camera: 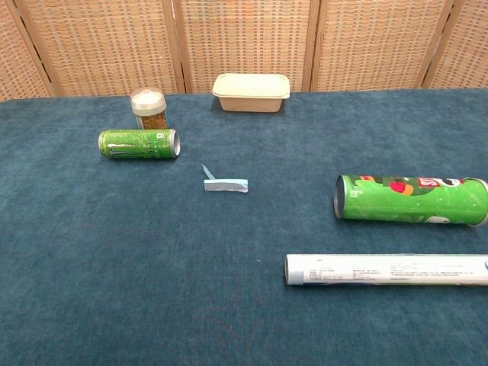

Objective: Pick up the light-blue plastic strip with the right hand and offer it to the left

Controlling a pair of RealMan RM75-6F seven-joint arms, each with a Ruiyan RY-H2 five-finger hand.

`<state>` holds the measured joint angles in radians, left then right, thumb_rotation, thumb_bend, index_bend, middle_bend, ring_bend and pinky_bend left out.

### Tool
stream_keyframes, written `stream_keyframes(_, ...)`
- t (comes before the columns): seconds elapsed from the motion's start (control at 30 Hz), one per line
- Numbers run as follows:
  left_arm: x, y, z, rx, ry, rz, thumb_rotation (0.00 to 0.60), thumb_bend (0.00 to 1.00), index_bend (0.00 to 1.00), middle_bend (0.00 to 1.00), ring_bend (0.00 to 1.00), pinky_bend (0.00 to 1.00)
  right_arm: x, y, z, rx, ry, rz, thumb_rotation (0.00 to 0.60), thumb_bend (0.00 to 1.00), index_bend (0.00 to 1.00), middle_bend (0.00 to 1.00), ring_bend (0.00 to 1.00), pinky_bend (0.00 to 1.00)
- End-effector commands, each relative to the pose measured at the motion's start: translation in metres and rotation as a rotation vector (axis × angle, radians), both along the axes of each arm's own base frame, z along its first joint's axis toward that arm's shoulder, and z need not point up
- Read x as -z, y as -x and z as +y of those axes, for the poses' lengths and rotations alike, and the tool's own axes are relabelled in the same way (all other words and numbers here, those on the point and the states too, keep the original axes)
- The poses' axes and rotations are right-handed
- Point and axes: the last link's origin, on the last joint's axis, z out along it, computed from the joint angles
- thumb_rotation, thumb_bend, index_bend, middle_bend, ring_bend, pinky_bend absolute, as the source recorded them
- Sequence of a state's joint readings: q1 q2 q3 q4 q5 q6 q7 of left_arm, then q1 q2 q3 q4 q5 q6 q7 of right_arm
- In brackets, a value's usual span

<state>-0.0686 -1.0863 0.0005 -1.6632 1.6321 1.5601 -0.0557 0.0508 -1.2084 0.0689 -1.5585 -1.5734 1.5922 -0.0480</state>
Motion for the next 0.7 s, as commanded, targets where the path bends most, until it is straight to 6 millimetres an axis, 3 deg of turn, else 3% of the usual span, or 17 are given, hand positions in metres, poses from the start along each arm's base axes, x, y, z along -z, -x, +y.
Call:
stream_keyframes(0.03,-0.001,0.001,0.000,-0.005,0.000,-0.004,0.600,0.00,0.00,0.00,0.00,0.00,0.000,-0.001,-0.001,-0.017,0.013,-0.007,0.600,0.00,0.00,0.00,0.00,0.00)
stream_keyframes(0.27,-0.001,0.000,0.000,-0.014,0.010,-0.012,0.600,0.00,0.00,0.00,0.00,0.00,0.003,-0.004,-0.002,-0.062,0.018,-0.052,0.600,0.00,0.00,0.00,0.00,0.00)
stream_keyframes(0.4,-0.003,-0.001,0.002,-0.012,0.000,-0.023,0.600,0.00,0.00,0.00,0.00,0.00,0.008,-0.014,-0.016,-0.094,-0.026,-0.069,0.600,0.00,0.01,0.00,0.00,0.00)
stream_keyframes(0.6,-0.001,0.001,0.009,-0.039,0.005,-0.020,0.600,0.00,0.00,0.00,0.00,0.00,0.009,-0.070,-0.074,-0.183,-0.099,-0.082,0.600,0.00,0.05,0.00,0.00,0.00)
stream_keyframes(0.7,-0.001,0.001,0.011,-0.042,0.005,-0.017,0.600,0.00,0.00,0.00,0.00,0.00,0.011,-0.092,-0.091,-0.196,-0.127,-0.102,0.600,0.00,0.13,0.00,0.00,0.00)
